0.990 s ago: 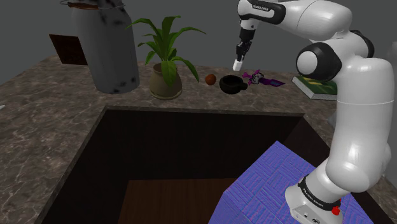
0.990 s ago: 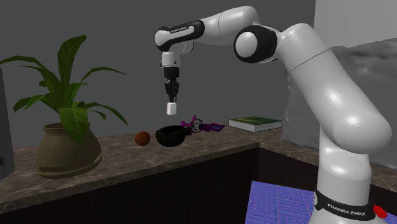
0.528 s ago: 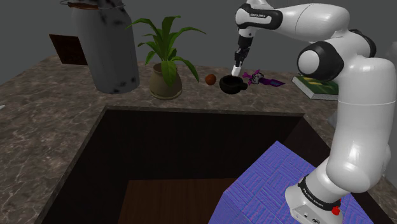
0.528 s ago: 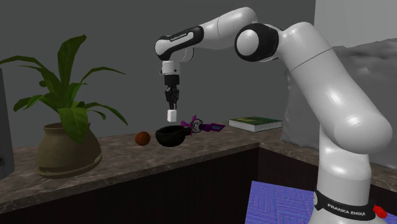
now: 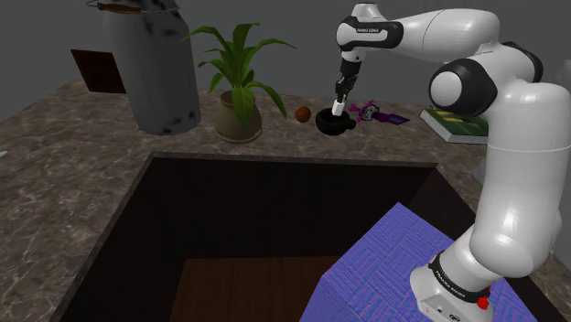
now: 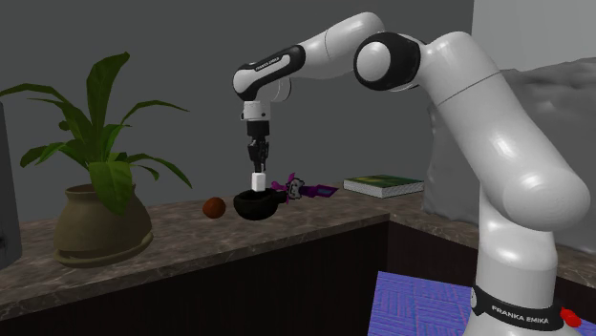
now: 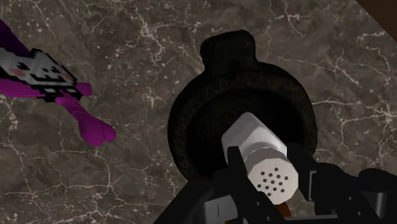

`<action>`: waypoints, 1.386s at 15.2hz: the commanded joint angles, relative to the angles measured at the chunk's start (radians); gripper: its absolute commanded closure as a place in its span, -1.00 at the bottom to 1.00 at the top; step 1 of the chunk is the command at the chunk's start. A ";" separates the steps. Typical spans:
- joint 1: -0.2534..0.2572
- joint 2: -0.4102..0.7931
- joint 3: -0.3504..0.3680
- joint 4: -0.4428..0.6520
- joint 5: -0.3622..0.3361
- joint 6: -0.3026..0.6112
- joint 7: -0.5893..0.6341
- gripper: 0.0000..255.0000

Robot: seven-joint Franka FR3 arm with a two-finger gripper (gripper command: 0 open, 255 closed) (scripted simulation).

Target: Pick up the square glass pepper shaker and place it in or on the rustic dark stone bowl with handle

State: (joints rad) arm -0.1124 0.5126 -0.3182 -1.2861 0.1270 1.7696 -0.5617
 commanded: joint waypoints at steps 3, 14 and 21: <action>0.000 0.000 0.000 -0.001 0.000 0.001 0.000 1.00; -0.015 0.016 -0.001 0.153 0.002 -0.136 0.004 -1.00; -0.015 0.016 -0.001 0.153 0.002 -0.136 0.004 -1.00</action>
State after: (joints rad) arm -0.1272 0.5284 -0.3189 -1.1334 0.1294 1.6339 -0.5576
